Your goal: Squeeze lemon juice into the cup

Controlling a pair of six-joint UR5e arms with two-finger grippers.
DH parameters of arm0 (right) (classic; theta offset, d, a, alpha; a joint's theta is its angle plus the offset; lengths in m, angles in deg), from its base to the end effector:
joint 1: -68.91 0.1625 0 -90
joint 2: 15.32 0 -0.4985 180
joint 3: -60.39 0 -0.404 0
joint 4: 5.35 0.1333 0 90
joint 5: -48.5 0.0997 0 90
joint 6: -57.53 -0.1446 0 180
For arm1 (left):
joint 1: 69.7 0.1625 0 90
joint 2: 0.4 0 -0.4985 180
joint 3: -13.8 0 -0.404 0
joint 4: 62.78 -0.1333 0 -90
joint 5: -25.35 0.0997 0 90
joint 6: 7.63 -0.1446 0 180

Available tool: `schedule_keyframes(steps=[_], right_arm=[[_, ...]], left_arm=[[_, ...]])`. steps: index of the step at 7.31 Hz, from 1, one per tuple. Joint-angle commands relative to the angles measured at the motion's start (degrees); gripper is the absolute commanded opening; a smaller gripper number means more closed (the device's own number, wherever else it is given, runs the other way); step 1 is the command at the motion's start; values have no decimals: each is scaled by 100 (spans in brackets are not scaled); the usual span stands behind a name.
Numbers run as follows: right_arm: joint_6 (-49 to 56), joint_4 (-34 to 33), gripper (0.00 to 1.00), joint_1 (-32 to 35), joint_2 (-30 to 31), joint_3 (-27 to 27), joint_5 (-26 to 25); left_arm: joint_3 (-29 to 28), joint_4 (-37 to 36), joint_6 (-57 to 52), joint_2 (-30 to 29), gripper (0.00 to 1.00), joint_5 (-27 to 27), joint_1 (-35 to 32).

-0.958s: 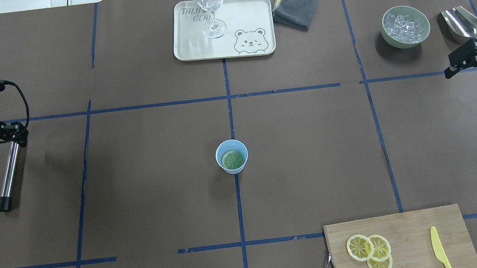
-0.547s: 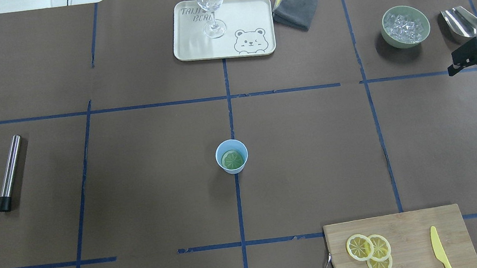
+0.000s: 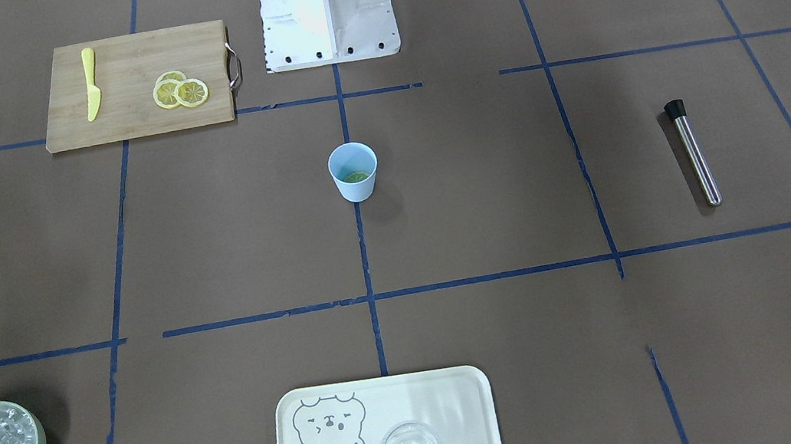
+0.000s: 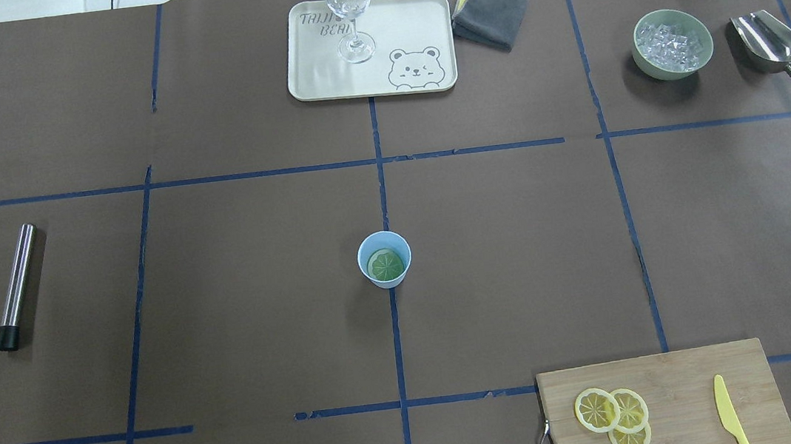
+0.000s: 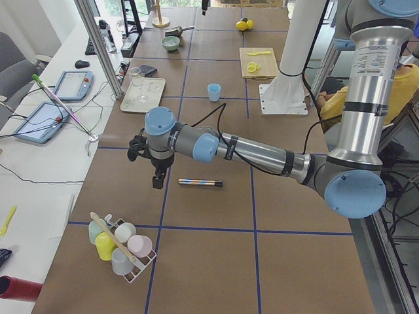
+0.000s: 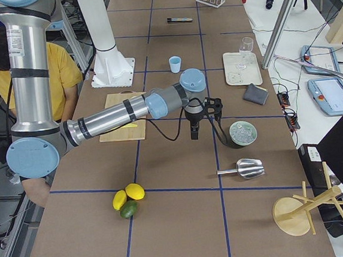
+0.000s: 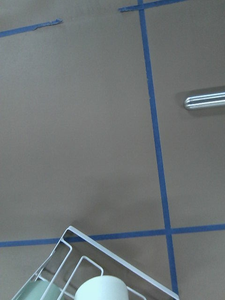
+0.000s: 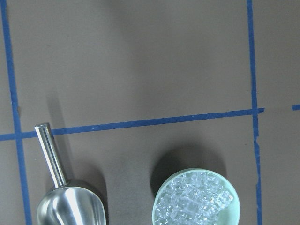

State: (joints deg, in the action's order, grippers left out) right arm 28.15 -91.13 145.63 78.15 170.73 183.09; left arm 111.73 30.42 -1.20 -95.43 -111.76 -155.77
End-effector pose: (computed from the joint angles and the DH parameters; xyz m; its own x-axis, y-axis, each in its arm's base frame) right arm -0.0808 -0.4808 0.6030 0.6585 0.0887 0.7473 -0.1248 0.9922 -0.0078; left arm 0.0111 -0.5611 0.6353 0.6682 0.1412 -0.7305 0.0091 0.9802 0.1978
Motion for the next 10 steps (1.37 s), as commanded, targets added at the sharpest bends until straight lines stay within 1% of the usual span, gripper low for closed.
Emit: schedule_keyframes(steps=[1,2,3,4,5,6,7,9,10], right_arm=[[1435,-471,100,526,67,-266,5],[1982,-771,100,572,14,-415,-21],[2023,-774,100,572,-13,-530,-21],[2032,-765,100,572,-13,-540,-47],[2032,-765,100,572,-13,-592,-39],[2041,-782,100,572,-109,-671,-12],[2058,-748,100,572,-118,-820,5],[2058,-747,100,598,-75,-812,5],[2058,-730,100,599,-48,-821,5]], left_arm=[[-369,-635,-1209,46,100,-403,-601],[-588,-593,-1248,168,100,-387,-604],[-730,-558,-1431,265,100,-369,-604],[-531,-566,-1433,483,100,-369,-630],[-94,-549,-1425,981,100,-360,-630],[354,-549,-1407,1456,100,-221,-639],[524,-531,-1381,1539,100,233,-622],[447,-557,-943,1182,100,298,-604],[534,-557,-958,1197,100,308,-595]])
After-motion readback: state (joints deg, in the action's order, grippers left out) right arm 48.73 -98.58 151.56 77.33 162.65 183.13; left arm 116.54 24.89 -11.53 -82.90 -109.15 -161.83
